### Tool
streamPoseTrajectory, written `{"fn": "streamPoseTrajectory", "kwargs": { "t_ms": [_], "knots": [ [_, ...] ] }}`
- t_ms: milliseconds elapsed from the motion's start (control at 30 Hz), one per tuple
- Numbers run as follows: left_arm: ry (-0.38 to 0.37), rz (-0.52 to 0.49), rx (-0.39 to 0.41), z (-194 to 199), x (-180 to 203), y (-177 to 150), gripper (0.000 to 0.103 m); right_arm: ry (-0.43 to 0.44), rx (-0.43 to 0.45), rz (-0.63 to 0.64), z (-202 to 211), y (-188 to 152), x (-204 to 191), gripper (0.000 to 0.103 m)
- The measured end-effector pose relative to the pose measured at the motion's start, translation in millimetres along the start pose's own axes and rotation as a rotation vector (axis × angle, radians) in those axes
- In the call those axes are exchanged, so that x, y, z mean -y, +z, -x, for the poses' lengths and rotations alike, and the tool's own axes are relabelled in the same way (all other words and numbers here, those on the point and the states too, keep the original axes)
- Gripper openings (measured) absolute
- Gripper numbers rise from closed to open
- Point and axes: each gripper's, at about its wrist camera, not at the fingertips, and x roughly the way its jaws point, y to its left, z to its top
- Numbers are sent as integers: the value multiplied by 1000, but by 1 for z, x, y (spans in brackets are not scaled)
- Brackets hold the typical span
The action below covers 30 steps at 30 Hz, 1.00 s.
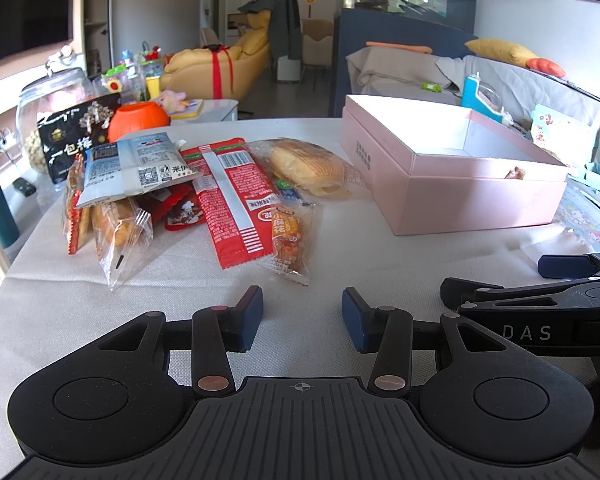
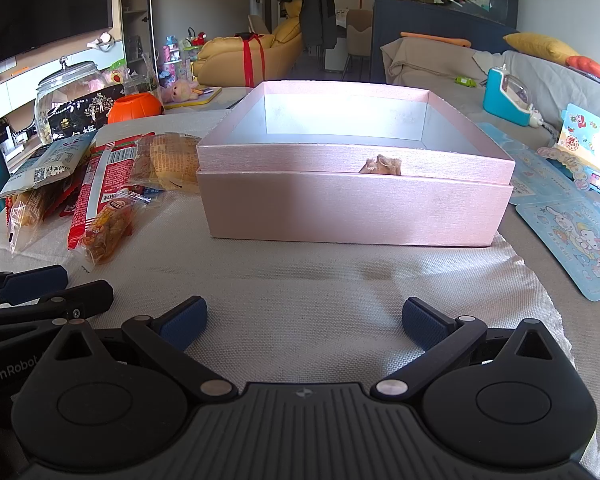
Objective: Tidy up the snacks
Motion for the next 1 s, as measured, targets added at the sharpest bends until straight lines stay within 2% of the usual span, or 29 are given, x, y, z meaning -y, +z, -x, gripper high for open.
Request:
{"fn": "streamPoseTrajectory", "kwargs": {
  "t_ms": [700,800,867,933,1000],
  "knots": [
    [-10,4,-1,1,-2,1,49,0,0,-1,-1,1,-1,103],
    [-83,1,-32,0,-15,7,47,5,-12,5,-1,1,-1,103],
    [-129,37,-64,1,-31,15,46,26,-72,25,-2,8,-1,103],
    [-134,87,-70,3,-49,24,45,31,-99,15,-4,9,0,103],
    [-103,114,-46,8,-64,33,45,27,-115,12,-4,11,-1,103]
  ]
}}
